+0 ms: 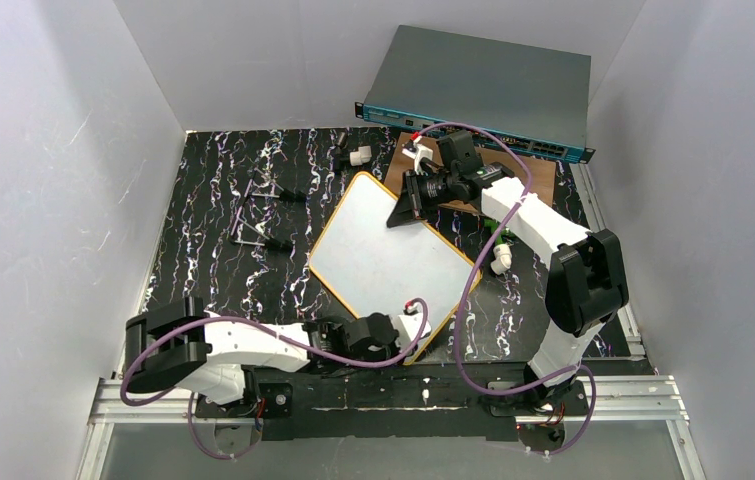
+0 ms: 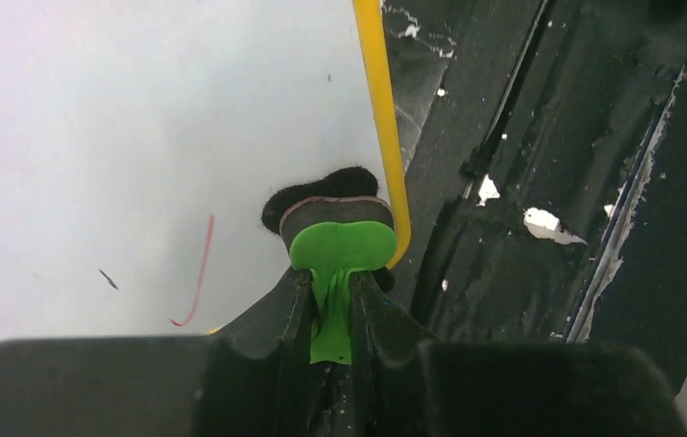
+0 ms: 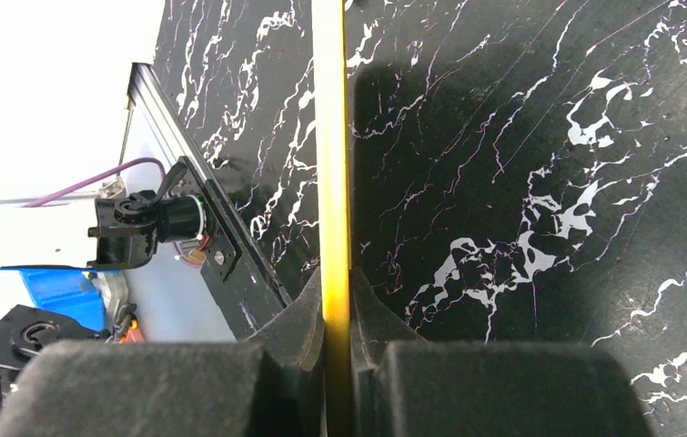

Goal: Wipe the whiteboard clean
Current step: Erase the center of the board with the whiteboard.

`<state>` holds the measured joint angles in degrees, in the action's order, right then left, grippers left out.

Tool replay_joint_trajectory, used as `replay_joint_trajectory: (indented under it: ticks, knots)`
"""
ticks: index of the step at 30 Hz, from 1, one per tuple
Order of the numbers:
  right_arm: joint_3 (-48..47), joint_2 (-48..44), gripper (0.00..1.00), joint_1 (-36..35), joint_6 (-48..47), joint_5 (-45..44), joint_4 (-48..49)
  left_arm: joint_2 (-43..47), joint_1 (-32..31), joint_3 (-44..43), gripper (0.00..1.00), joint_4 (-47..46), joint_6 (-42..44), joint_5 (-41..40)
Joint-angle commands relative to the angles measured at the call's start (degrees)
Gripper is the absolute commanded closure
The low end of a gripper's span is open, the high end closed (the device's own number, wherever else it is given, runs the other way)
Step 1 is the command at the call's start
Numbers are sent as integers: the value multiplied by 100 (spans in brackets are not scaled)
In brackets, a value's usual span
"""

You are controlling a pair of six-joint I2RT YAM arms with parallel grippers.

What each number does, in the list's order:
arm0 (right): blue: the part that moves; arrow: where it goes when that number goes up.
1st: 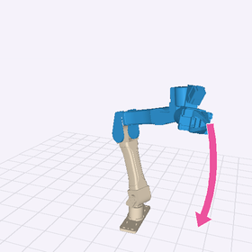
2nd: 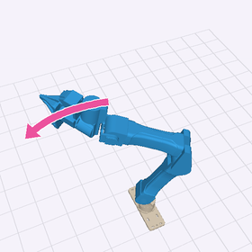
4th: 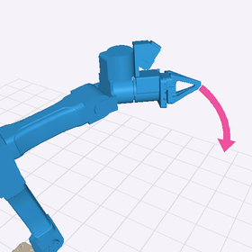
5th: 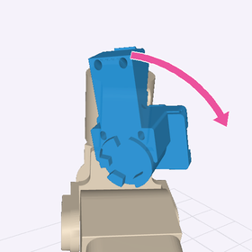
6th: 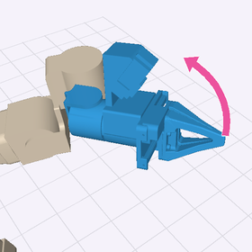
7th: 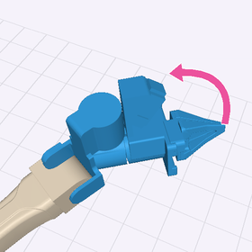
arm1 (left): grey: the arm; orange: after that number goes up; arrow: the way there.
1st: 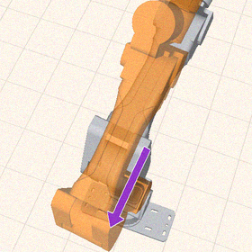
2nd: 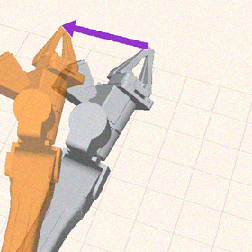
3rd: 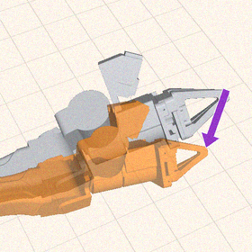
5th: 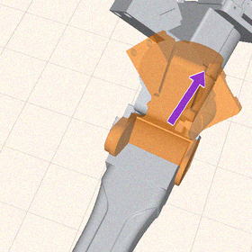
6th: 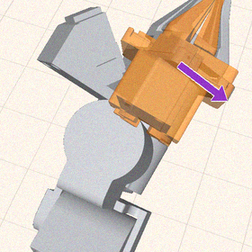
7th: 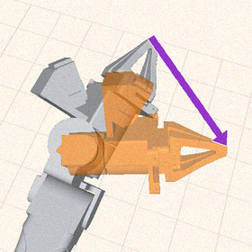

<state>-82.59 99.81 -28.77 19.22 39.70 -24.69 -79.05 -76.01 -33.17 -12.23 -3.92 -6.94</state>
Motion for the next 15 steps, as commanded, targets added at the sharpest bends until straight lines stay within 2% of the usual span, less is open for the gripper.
replay_joint_trajectory:
  ticks: [1,9,15]
  knots:
    - [-265,-244,99,-234,521,434,595,-304,42,631,100,376,-527,-721]
    - [-170,-303,99,-234,341,368,500,413,142,1301,100,338,-2015,-2131]
    - [-234,-187,99,-280,356,452,475,1445,723,1415,100,510,-2649,-2260]
